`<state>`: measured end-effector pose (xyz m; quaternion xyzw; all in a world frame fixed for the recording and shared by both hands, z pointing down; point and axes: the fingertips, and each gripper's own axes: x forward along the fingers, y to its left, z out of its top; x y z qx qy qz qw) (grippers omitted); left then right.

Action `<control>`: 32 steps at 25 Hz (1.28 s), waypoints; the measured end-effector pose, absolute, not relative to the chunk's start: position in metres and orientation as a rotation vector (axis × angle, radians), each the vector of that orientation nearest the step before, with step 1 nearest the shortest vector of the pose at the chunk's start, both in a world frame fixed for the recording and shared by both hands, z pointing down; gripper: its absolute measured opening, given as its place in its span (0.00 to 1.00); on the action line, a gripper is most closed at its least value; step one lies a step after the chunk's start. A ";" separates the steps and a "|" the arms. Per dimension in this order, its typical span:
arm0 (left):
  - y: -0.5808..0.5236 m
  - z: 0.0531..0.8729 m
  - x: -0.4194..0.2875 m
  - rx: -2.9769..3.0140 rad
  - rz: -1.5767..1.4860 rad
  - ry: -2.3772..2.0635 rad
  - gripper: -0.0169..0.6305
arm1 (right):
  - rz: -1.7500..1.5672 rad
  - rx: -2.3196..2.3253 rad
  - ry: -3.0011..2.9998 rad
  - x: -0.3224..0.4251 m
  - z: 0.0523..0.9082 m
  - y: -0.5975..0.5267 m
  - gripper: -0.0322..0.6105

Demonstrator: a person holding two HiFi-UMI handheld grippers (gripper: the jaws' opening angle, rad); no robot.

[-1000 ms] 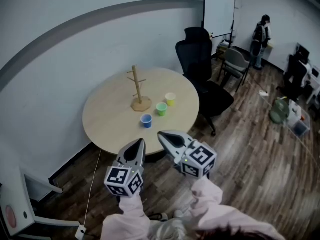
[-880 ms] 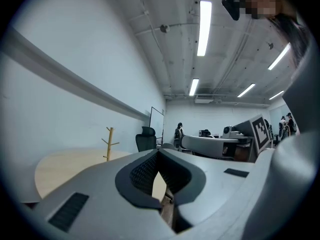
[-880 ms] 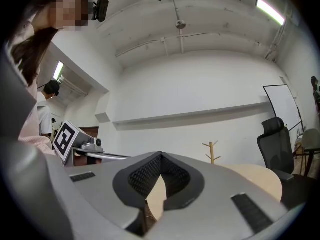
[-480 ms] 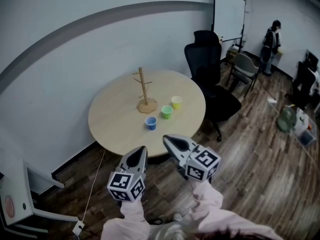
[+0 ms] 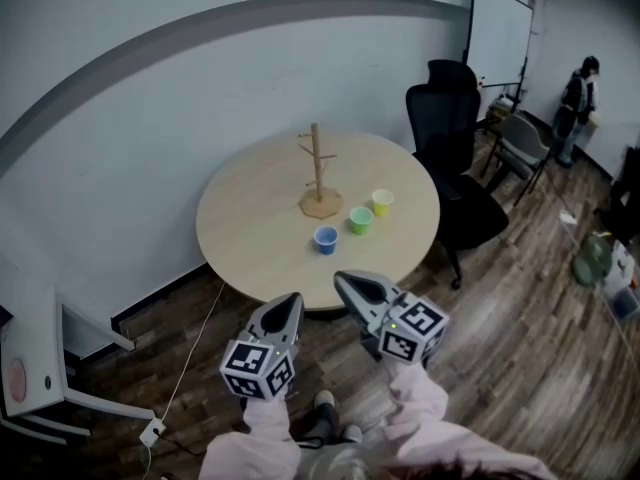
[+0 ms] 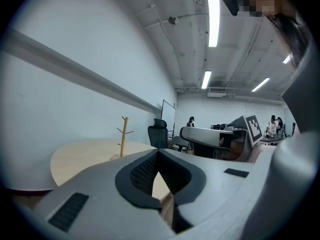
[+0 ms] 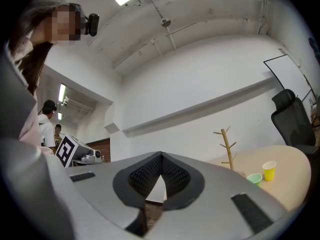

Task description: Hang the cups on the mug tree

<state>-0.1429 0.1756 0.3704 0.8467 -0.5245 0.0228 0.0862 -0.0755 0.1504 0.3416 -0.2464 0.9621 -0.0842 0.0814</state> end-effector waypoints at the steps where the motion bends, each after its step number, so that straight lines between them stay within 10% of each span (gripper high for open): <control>1: 0.170 0.372 -0.146 2.519 0.066 -1.565 0.03 | -0.258 -0.734 2.874 -0.078 0.343 0.145 0.03; 32: -0.004 0.387 -0.170 2.598 0.018 -1.283 0.03 | -0.288 -0.950 2.905 -0.115 0.369 -0.008 0.03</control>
